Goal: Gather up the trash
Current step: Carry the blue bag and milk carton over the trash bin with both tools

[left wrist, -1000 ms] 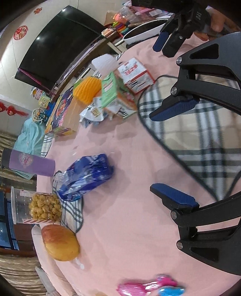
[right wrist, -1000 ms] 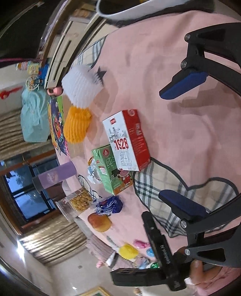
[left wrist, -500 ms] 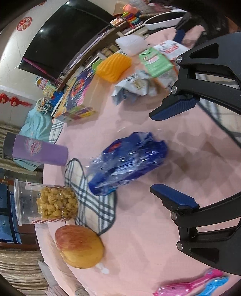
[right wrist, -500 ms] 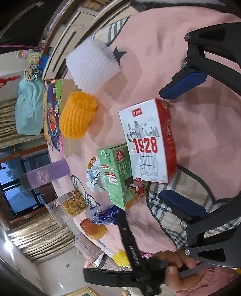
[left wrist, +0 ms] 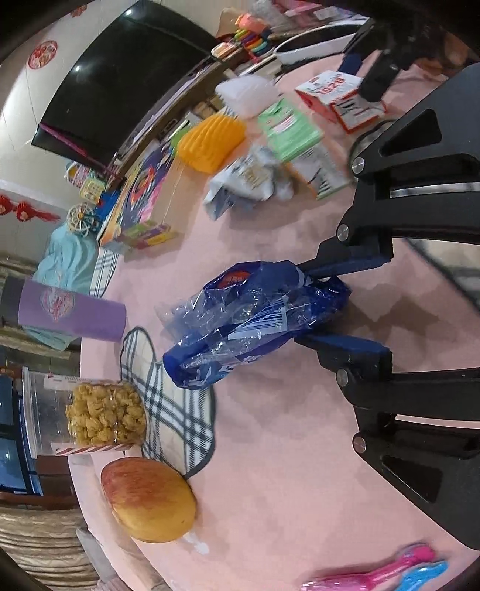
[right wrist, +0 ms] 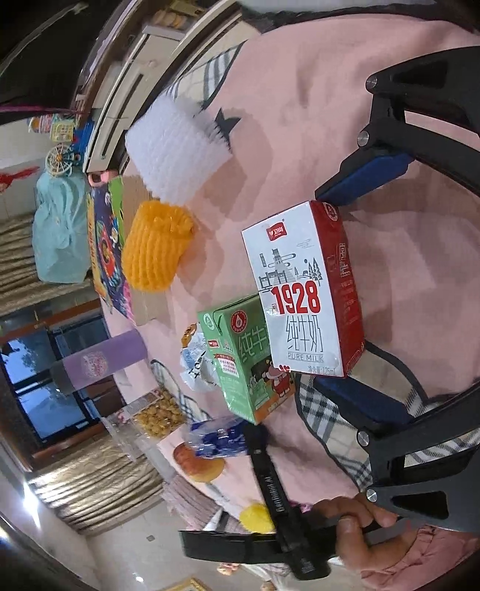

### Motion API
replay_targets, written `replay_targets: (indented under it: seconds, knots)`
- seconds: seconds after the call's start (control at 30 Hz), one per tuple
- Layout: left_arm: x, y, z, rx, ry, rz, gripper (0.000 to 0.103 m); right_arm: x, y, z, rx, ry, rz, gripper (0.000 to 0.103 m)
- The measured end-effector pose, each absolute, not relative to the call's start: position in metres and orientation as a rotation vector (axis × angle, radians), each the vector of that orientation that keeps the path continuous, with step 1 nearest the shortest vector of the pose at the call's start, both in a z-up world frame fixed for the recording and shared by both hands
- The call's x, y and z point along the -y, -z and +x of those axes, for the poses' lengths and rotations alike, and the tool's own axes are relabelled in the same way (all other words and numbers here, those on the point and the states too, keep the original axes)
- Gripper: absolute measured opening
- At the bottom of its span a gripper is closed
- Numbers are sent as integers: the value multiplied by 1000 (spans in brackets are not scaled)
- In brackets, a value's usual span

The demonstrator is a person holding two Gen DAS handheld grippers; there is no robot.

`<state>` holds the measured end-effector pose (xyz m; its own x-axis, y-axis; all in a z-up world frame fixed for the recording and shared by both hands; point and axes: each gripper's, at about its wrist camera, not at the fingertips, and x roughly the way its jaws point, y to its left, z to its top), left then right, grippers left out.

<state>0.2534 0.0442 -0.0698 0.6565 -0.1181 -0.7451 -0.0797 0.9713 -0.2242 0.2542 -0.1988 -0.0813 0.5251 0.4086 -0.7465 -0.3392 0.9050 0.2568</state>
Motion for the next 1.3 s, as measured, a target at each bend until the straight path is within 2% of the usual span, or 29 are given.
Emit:
replay_targets:
  seconds: [0.47, 1.3]
  knots:
    - [2, 65, 188, -861, 154, -238, 27, 236, 61, 210, -853, -386, 180, 92]
    - [122, 50, 164, -883, 391, -107, 27, 321, 44, 156, -777, -242, 298, 92]
